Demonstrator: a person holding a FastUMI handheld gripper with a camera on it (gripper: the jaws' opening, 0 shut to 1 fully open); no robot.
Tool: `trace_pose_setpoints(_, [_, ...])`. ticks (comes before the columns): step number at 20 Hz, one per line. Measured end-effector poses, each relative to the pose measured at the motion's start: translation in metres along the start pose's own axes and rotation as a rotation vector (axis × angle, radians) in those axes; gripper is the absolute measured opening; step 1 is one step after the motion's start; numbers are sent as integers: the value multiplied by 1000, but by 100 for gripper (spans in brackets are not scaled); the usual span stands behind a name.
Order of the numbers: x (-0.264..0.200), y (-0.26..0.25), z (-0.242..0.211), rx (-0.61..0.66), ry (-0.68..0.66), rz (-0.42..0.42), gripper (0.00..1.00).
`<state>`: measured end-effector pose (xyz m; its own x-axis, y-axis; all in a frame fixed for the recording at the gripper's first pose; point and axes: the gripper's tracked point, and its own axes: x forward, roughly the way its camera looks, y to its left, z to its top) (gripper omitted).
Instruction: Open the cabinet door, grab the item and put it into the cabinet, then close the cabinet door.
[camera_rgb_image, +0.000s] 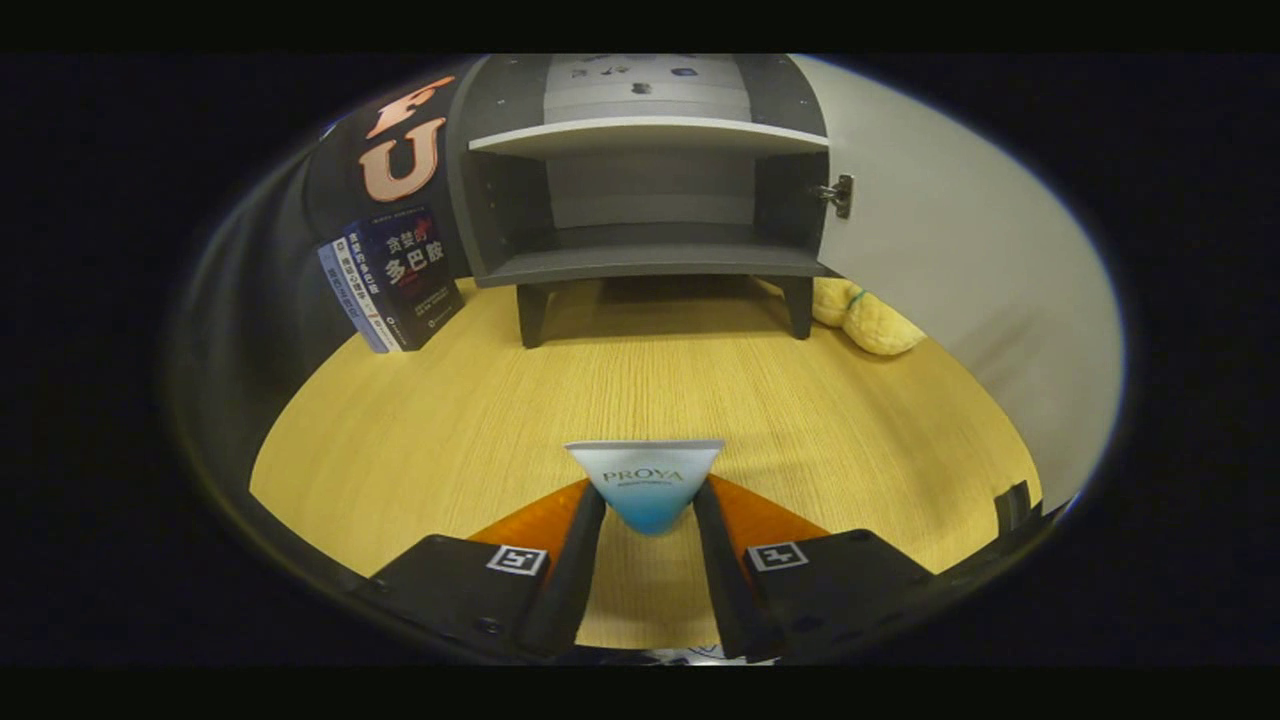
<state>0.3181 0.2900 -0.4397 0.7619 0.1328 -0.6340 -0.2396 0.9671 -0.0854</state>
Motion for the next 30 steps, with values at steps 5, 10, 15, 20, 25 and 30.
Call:
trace_pose_setpoints(5, [-32,6,39,1,-35,3,59])
trace_pose_setpoints(10, [-66,24,91,6,-74,11,59])
trace_pose_setpoints(15, [-111,42,155,3,-132,18,59])
trace_pose_setpoints(20, [-150,55,216,-17,-187,23,59])
trace_pose_setpoints(25, [-171,58,278,-4,-252,30,59])
trace_pose_setpoints(30, [-158,52,332,-10,-289,26,59])
